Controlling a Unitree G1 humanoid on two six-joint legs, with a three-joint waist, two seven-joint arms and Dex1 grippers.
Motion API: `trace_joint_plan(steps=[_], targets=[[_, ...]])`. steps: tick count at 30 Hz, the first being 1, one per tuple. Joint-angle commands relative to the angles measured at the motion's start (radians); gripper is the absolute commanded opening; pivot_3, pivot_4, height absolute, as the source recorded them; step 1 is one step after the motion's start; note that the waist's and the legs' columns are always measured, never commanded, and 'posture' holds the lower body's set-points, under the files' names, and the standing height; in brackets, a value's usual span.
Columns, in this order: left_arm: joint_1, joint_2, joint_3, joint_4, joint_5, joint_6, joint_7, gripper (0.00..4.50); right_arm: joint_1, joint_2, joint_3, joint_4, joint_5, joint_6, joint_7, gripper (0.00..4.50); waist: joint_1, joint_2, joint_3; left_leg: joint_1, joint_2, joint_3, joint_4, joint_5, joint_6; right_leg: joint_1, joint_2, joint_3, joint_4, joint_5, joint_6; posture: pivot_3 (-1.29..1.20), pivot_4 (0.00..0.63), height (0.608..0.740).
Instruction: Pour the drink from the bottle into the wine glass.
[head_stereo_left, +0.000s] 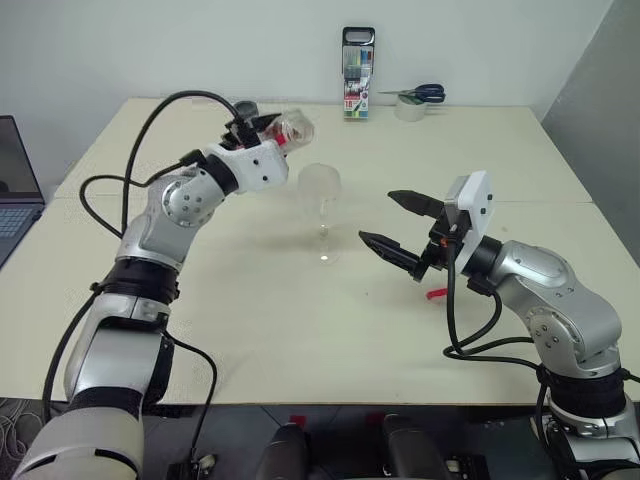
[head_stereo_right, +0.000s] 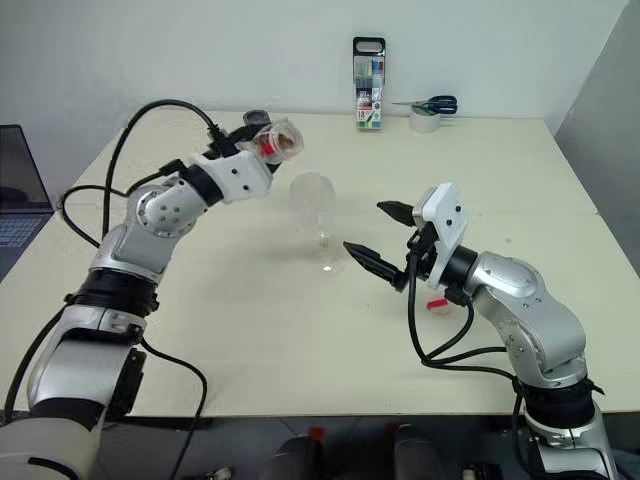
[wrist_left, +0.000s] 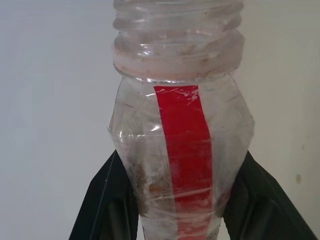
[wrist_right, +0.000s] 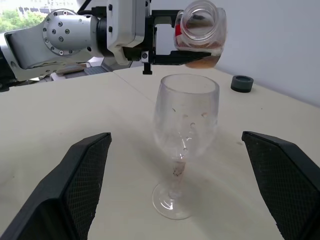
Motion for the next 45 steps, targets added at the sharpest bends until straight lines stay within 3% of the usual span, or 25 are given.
trace_joint_plan(steps=[1, 45], targets=[[-0.047, 0.033, -0.024, 0.016, 0.061, -0.079, 0.064, 1.71, -0.013, -0.005, -0.011, -0.013, -0.003, -0.025, 0.002, 4.5, 0.0, 0.0, 0.0, 0.0, 0.0, 0.0, 0.0, 0.0, 0.0, 0.0, 0.0, 0.0, 0.0, 0.0, 0.0, 0.0, 0.15, 0.74], [-0.163, 0.088, -0.118, 0.125, 0.301, -0.166, 0.296, 1.71, 0.021, 0.009, 0.006, -0.028, -0.016, -0.028, 0.01, 4.5, -0.001, 0.0, 0.0, 0.0, 0.0, 0.0, 0.0, 0.0, 0.0, 0.0, 0.0, 0.0, 0.001, 0.0, 0.0, 0.0, 0.15, 0.74]])
